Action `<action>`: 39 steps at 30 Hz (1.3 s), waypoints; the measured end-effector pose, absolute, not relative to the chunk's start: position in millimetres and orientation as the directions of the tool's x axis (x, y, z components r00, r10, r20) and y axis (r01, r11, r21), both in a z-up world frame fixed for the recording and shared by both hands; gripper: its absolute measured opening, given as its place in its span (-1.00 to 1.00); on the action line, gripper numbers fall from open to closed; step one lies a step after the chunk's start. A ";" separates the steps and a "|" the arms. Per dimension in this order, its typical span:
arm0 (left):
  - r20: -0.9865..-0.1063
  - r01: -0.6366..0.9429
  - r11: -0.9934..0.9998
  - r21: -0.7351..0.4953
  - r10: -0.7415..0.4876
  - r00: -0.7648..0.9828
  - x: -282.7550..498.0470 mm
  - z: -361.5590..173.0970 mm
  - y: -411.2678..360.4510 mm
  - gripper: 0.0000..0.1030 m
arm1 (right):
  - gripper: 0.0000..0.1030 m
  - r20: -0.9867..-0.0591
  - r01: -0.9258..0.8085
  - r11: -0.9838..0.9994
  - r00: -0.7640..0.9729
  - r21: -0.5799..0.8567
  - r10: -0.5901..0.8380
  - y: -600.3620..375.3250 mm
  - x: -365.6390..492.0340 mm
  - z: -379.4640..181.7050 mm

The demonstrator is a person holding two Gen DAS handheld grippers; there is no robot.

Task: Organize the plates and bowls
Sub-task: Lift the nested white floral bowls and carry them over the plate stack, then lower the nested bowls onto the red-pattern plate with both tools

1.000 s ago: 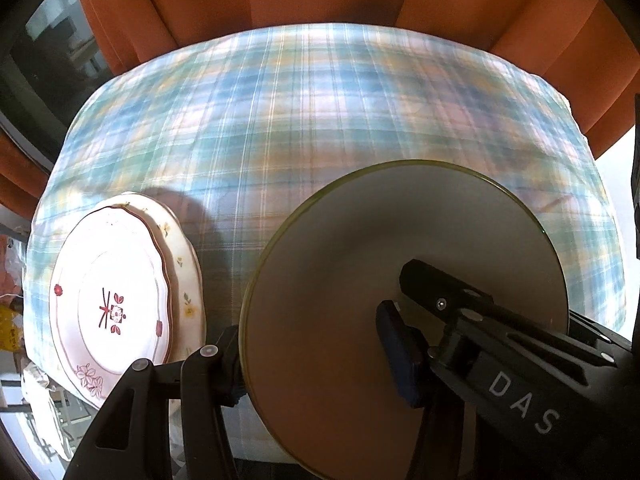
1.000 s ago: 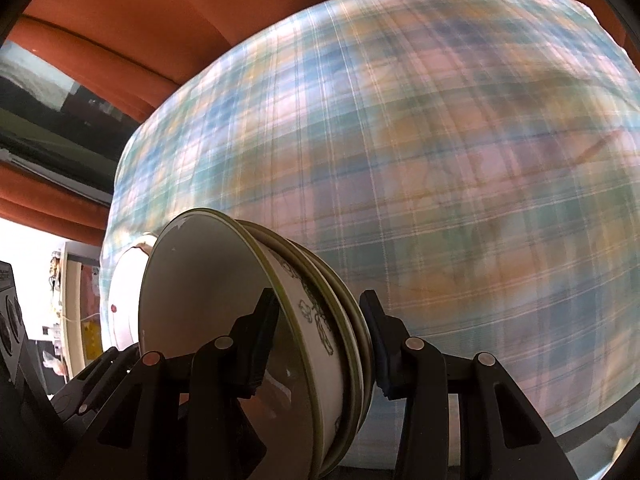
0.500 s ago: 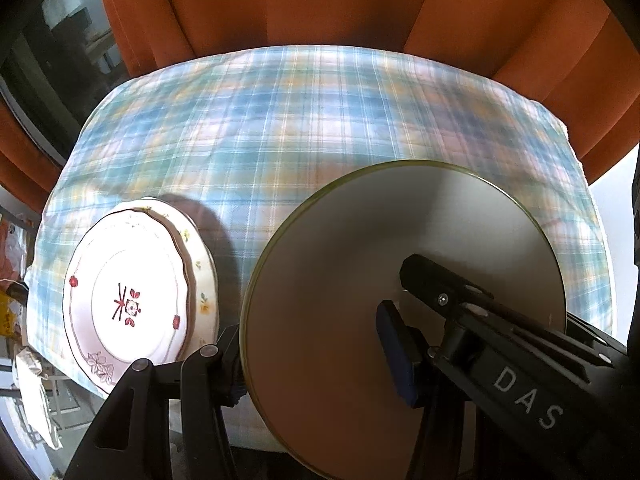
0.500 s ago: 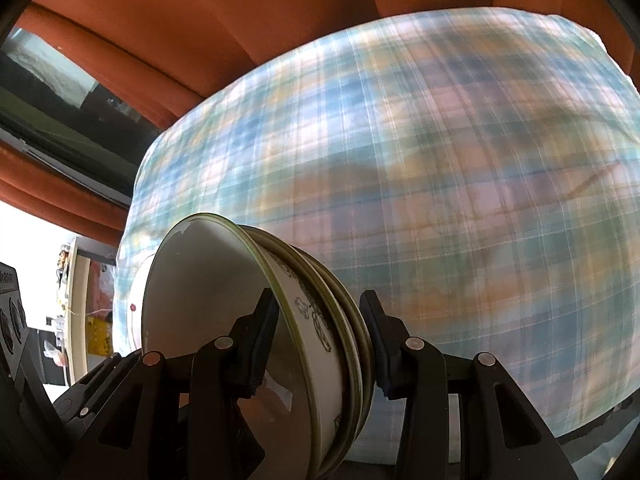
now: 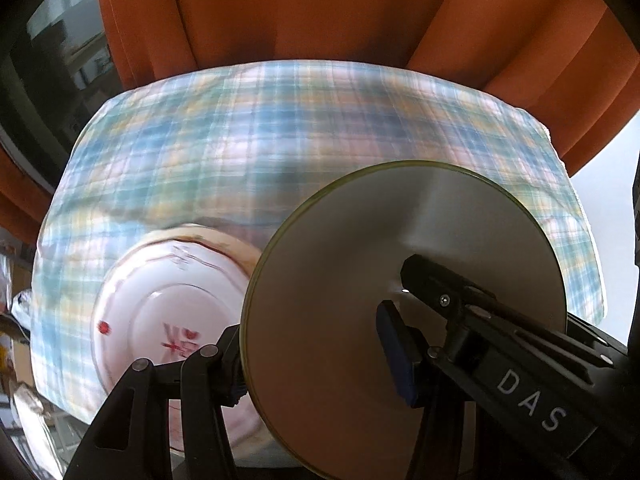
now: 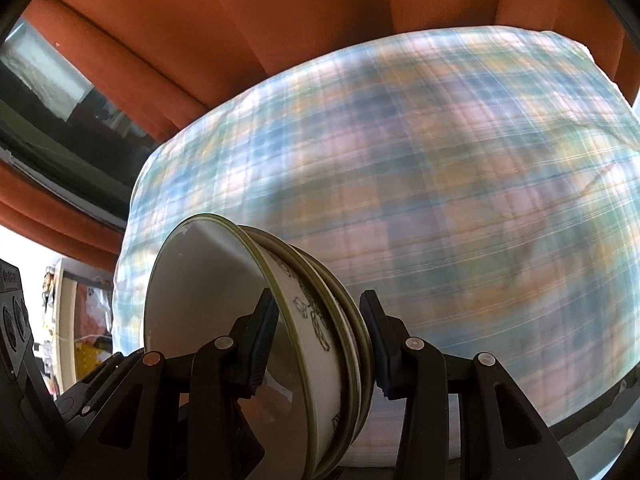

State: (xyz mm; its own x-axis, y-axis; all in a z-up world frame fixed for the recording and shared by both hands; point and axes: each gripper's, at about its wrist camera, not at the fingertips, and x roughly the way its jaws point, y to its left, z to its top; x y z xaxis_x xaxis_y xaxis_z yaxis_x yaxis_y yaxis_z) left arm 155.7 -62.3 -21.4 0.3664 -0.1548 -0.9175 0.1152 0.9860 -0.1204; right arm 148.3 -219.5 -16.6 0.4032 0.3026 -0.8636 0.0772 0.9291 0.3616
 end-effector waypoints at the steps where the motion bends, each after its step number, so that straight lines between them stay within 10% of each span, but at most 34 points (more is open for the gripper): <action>1: -0.917 0.122 0.985 -0.124 -0.161 0.366 156.1 -20.9 -53.3 0.08 | -0.11 -0.864 0.082 0.930 0.406 0.359 0.298 -212.8 148.2 -15.6; 39: -0.928 0.094 0.966 -0.239 -0.256 0.271 152.7 -57.0 100.3 0.08 | -0.12 -0.931 0.086 0.975 0.327 0.203 0.165 -34.5 142.1 -37.6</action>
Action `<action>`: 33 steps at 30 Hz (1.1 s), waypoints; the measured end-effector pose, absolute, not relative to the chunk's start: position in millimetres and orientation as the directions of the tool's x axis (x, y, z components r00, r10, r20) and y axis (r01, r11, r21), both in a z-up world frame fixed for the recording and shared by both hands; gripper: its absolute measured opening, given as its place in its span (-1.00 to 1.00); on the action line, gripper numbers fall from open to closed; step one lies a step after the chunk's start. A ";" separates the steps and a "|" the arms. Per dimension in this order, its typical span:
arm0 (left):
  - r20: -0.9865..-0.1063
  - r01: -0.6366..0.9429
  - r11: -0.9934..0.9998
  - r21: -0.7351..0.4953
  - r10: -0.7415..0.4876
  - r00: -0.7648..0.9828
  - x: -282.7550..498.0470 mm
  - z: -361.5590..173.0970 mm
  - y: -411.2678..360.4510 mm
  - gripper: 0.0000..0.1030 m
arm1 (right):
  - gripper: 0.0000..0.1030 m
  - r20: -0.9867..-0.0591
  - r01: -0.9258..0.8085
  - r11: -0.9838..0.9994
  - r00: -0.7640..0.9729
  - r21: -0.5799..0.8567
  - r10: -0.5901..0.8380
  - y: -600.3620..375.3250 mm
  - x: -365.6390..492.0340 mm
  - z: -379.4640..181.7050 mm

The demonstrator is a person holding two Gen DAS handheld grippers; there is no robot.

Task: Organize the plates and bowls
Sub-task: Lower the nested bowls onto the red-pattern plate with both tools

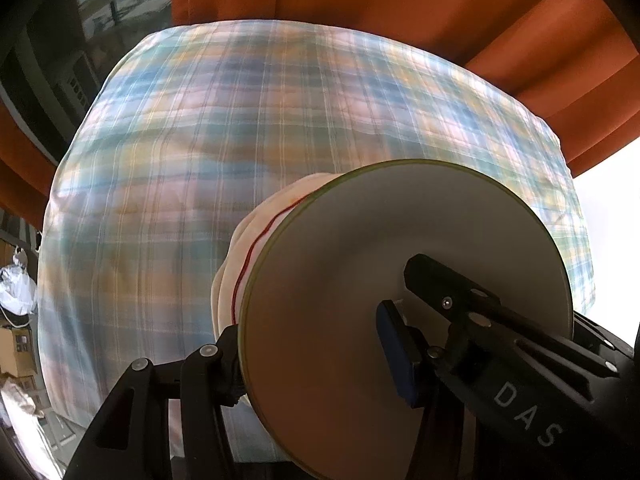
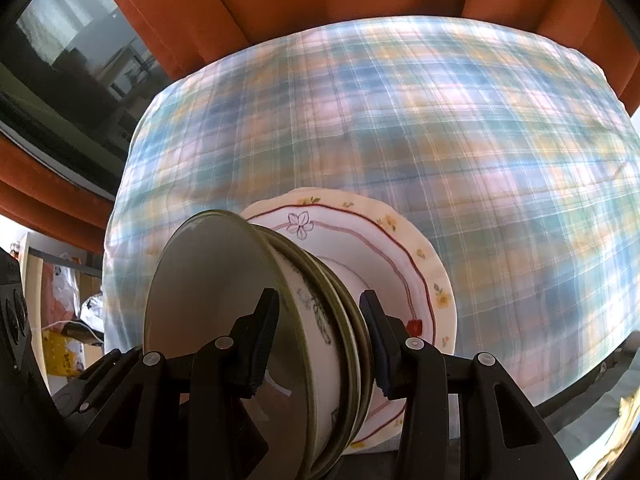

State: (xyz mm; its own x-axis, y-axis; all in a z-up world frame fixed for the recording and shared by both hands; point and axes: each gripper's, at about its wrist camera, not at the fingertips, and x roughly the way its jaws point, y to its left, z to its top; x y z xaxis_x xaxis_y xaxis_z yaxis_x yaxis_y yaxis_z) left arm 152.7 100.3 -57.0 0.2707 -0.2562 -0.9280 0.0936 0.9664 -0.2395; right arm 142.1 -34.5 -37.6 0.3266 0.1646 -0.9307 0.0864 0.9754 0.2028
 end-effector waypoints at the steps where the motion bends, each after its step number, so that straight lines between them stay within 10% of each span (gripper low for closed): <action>1: -0.928 0.100 0.967 -0.236 -0.255 0.271 154.1 -56.7 99.3 0.08 | -0.12 -0.930 0.089 0.975 0.329 0.202 0.163 -34.7 143.7 -38.0; 28: -0.907 0.187 0.962 -0.198 -0.252 0.337 129.9 -52.5 84.6 0.32 | -0.09 -0.913 0.131 0.968 0.379 0.213 0.150 -51.7 117.8 -44.4; 33: -0.860 0.142 0.977 -0.160 -0.208 0.465 118.7 -31.0 88.3 0.46 | 0.31 -0.866 0.051 0.979 0.477 0.197 0.149 -51.3 110.4 -22.1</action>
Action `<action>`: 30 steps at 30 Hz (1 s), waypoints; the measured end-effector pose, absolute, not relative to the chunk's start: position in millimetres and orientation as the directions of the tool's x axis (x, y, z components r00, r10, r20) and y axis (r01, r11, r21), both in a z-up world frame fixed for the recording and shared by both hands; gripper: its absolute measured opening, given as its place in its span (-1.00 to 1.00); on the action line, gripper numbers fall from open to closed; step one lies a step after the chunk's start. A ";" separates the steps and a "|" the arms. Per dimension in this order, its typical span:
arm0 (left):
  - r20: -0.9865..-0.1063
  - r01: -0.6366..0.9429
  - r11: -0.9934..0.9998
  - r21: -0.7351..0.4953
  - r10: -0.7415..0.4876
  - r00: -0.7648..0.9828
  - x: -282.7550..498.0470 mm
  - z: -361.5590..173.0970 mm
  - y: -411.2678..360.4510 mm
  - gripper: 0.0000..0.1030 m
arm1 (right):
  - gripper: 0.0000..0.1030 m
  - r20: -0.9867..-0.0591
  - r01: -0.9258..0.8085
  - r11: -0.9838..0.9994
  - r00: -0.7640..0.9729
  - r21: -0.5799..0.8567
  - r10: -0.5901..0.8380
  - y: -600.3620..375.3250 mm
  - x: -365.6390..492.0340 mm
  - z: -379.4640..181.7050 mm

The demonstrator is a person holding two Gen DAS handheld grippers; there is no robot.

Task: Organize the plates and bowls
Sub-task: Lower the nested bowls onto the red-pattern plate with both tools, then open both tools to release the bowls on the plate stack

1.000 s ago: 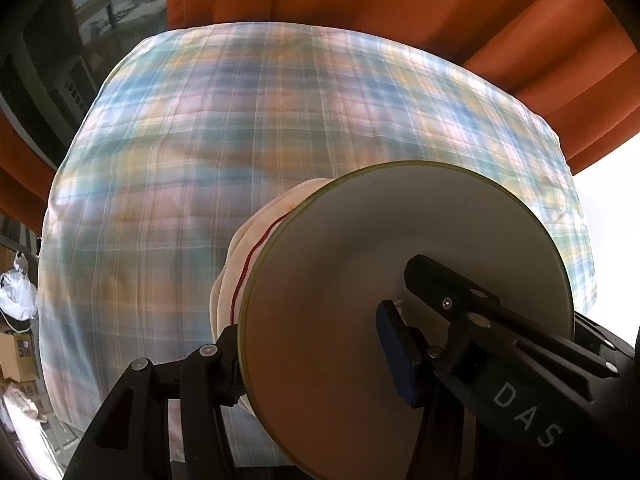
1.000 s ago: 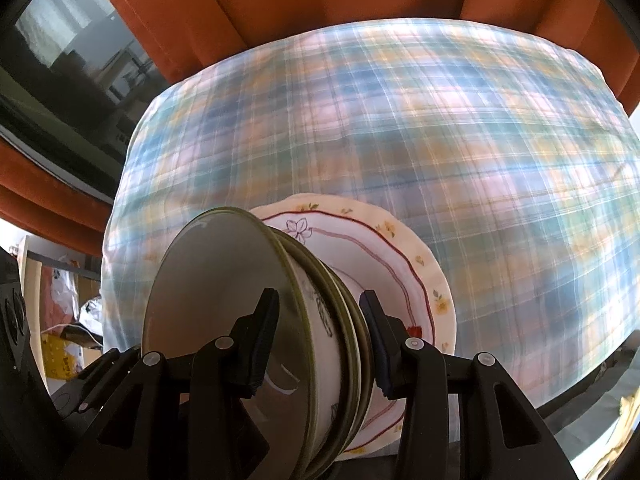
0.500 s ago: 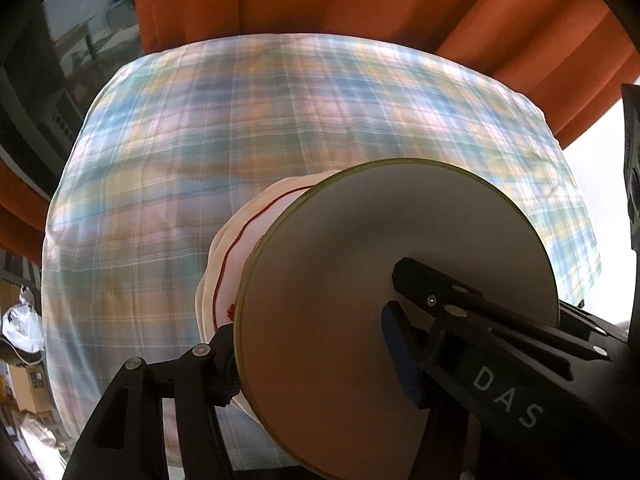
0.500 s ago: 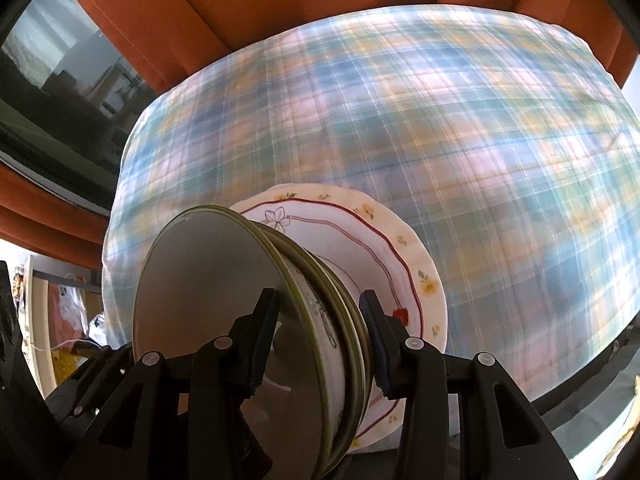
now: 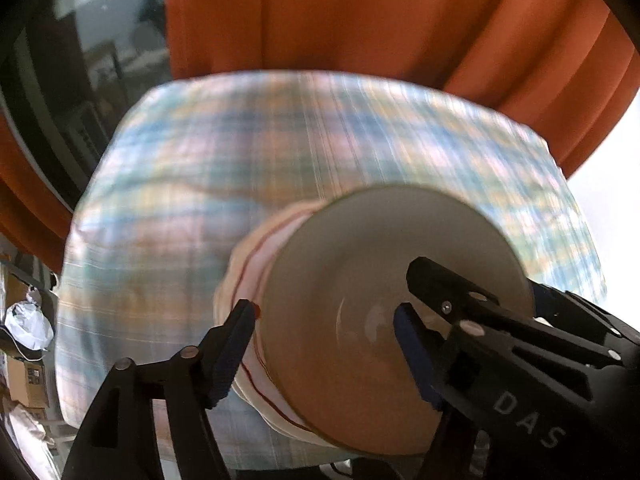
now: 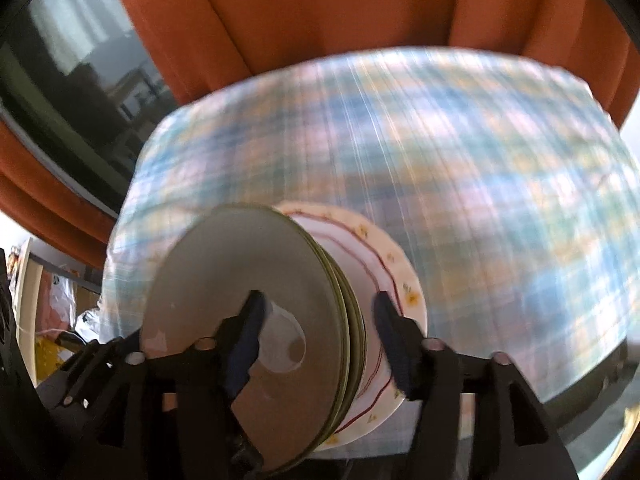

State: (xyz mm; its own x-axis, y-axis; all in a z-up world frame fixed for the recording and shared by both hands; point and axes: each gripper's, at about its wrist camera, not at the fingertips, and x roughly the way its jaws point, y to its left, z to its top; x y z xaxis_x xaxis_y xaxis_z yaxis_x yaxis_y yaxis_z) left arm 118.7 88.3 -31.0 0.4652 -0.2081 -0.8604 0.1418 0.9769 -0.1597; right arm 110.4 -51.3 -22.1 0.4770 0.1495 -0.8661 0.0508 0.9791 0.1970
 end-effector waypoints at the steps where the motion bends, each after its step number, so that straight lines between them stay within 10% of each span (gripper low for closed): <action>1: -0.846 0.132 0.980 -0.149 -0.195 0.497 114.6 -25.1 87.7 0.48 | 0.34 -0.856 0.041 0.980 0.494 0.197 0.152 -52.2 109.1 -18.4; 30: -0.601 0.010 0.999 -0.044 -0.034 0.799 -19.6 -11.8 -9.0 0.87 | 0.67 -0.643 -0.019 0.997 0.763 0.077 0.064 -211.5 -23.2 -3.2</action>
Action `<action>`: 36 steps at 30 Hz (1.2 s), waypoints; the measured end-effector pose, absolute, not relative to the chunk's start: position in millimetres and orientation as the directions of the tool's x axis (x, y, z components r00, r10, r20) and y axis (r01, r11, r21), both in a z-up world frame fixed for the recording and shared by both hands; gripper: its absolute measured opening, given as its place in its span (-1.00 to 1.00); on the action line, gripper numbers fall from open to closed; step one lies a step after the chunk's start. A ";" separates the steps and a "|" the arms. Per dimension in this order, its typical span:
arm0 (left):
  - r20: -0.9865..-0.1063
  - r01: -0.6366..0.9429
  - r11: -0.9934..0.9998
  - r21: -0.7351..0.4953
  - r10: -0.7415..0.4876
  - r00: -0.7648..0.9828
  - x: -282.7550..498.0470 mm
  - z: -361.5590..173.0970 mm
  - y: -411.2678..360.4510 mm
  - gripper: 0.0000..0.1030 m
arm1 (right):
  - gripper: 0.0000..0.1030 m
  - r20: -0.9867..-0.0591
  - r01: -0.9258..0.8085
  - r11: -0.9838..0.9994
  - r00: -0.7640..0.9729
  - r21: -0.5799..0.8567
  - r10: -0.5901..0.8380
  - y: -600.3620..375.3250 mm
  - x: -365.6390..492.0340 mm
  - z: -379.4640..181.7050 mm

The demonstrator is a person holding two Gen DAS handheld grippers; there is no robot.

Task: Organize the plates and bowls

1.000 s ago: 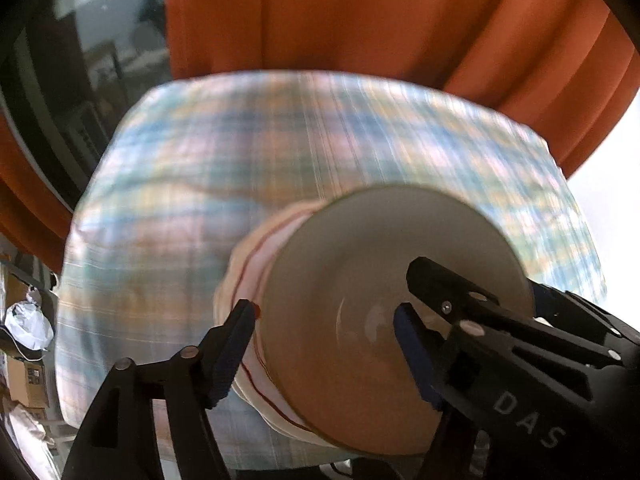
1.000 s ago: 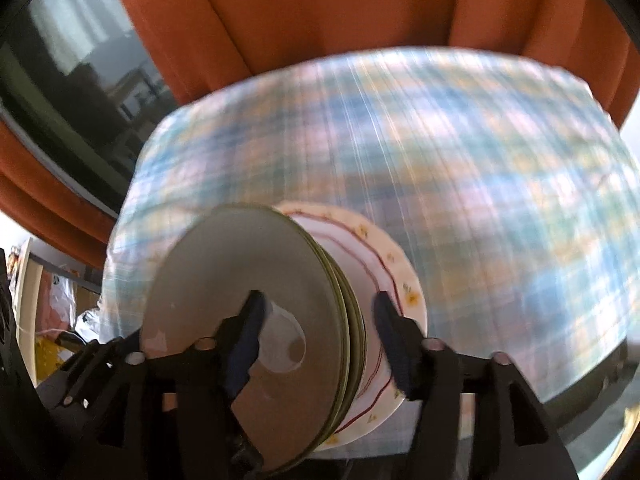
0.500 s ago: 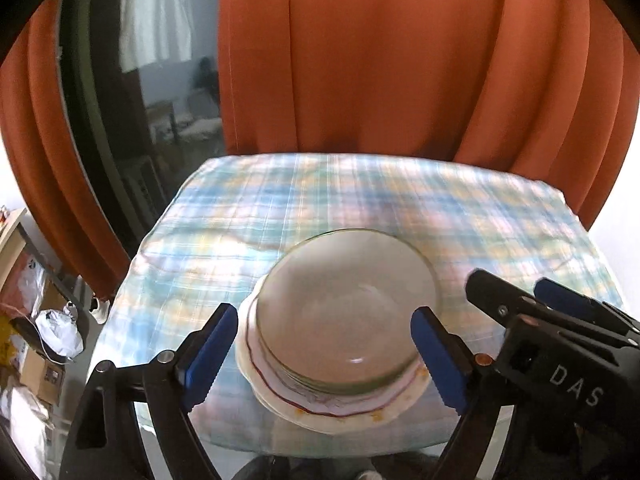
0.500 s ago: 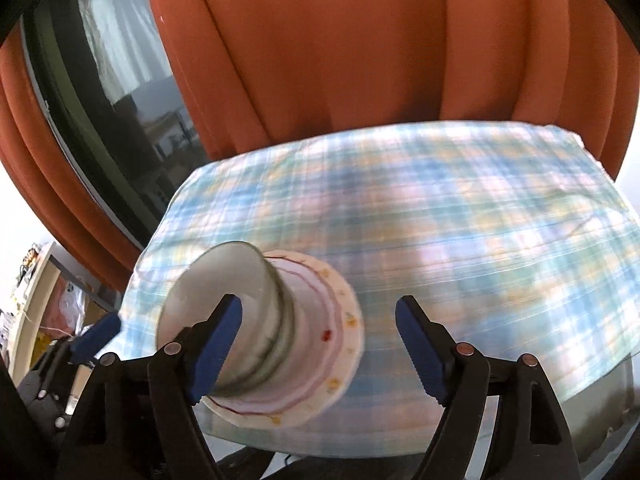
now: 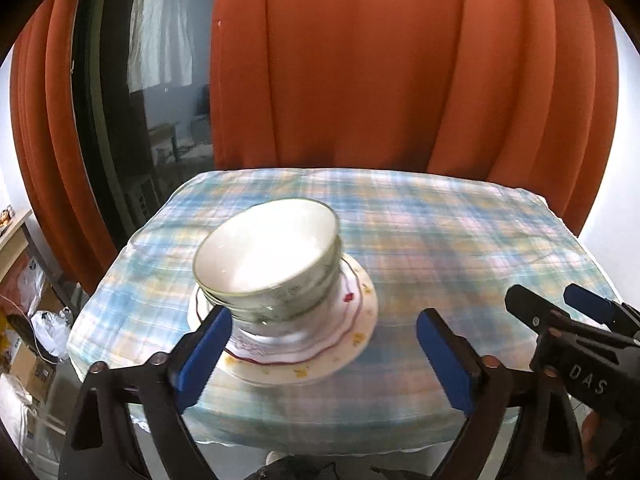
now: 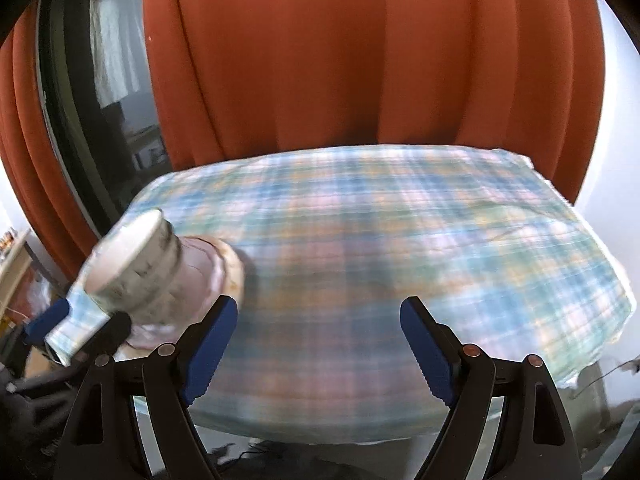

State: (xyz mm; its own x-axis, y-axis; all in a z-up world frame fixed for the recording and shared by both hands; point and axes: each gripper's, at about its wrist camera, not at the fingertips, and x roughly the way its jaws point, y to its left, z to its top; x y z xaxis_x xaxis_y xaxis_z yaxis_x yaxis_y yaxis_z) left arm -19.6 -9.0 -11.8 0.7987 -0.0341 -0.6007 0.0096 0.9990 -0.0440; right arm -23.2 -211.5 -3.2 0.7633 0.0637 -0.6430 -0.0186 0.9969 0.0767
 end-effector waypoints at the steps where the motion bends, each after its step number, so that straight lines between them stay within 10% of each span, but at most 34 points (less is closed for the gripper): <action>1: -0.598 0.016 0.999 -0.047 -0.041 0.800 -21.9 -12.0 -12.4 0.88 | 0.67 -0.643 -0.017 0.997 0.763 0.080 0.064 -215.2 -26.2 -3.9; 36: -0.587 -0.012 0.999 -0.043 -0.016 0.810 -39.9 -15.4 -24.3 0.99 | 0.72 -0.603 -0.001 1.000 0.798 0.024 0.015 -226.3 -55.5 -4.1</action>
